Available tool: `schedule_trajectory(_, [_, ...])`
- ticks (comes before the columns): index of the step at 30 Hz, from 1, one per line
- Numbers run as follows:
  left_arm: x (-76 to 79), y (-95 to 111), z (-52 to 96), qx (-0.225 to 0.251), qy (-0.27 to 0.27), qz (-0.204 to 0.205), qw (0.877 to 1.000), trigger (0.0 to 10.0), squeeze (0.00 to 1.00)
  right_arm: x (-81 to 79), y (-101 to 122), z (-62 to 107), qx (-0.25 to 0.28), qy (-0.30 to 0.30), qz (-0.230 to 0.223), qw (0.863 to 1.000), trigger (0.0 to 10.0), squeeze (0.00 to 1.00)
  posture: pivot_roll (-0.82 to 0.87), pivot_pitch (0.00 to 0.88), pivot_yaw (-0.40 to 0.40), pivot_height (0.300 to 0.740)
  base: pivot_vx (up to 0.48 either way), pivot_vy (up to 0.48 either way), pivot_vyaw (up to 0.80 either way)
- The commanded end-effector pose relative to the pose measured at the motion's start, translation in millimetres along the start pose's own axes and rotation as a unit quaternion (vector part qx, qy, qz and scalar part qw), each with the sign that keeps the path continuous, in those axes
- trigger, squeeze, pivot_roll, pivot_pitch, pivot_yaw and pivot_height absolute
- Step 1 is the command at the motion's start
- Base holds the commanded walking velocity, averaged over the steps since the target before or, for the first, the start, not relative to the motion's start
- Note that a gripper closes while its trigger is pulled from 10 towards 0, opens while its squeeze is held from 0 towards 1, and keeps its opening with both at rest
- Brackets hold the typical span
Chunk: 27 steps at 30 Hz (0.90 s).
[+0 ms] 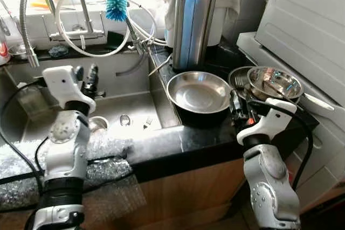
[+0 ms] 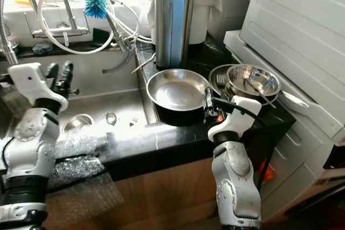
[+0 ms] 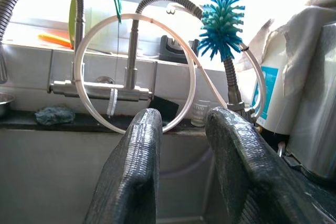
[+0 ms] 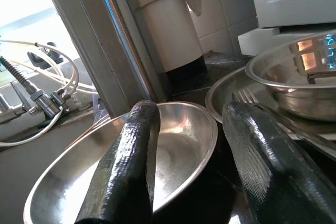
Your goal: Kitchen organization
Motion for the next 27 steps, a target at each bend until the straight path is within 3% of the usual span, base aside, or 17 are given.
schedule_trajectory(1, [-4.6, 9, 4.4, 0.009, -0.007, -0.019, 1.000, 10.0, 0.00, 0.4, 1, -0.3, -0.003, -0.003, 0.001, 1.000, 10.0, 0.00, -0.15, 0.000, -0.024, 0.740, 0.000, 0.000, 0.00])
schedule_trajectory(5, [-17.9, 24, 17.1, 0.018, -0.014, -0.073, 0.997, 10.0, 0.00, -1.8, -3, 1.4, -0.010, -0.001, -0.001, 1.000, 10.0, 0.00, -0.14, 0.000, -0.023, 0.740, 0.000, 0.000, 0.00])
schedule_trajectory(10, [-20.5, 8, 34.3, -0.018, -0.036, -0.097, 0.994, 10.0, 0.00, -1.1, -4, 1.0, -0.014, -0.001, -0.002, 1.000, 10.0, 0.00, -0.14, 0.000, -0.023, 0.740, 0.000, 0.000, 0.00])
schedule_trajectory(17, [-13.9, -16, 52.2, -0.063, -0.027, -0.076, 0.995, 10.0, 0.00, -2.0, -4, -2.0, -0.019, 0.001, 0.004, 1.000, 10.0, 0.00, -0.14, 0.000, -0.030, 0.740, 0.000, 0.000, 0.00])
schedule_trajectory(23, [-4.4, -21, 52.2, -0.068, -0.022, -0.058, 0.996, 10.0, 0.00, -2.2, -1, -4.7, -0.017, 0.003, 0.004, 1.000, 10.0, 0.00, -0.14, 0.000, -0.038, 0.740, 0.000, 0.000, 0.00])
schedule_trajectory(24, [-2.9, -21, 51.6, -0.069, -0.021, -0.055, 0.996, 10.0, 0.00, -2.3, 0, -5.1, -0.016, 0.003, 0.003, 1.000, 10.0, 0.52, -0.14, 0.000, -0.038, 0.740, 0.000, 0.000, 0.00])
schedule_trajectory(26, [-2.0, -21, 51.5, -0.068, -0.021, -0.054, 0.996, 10.0, 0.00, -2.5, 0, -5.4, -0.016, 0.003, 0.003, 1.000, 10.0, 0.52, -0.14, 0.000, -0.038, 0.740, 0.000, 0.000, 0.00])
schedule_trajectory(27, [-0.5, -22, 51.2, -0.069, -0.022, -0.051, 0.996, 10.0, 0.00, -2.7, 0, -6.4, -0.018, 0.000, 0.001, 1.000, 10.0, 1.00, -0.15, 0.000, -0.037, 0.740, 0.000, 0.000, 0.00])
Point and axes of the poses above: a point about 5 cm out from each wrist's last joint towards the gripper, its own z axis pointing back from the gripper into the wrist, its own y axis along the axis of the wrist's last joint, x = y × z, the point moved 3 cm from there along -z, pointing out of the wrist towards the gripper, and after that the axes turned 7 degrees about -z, right-handed, at the moved point
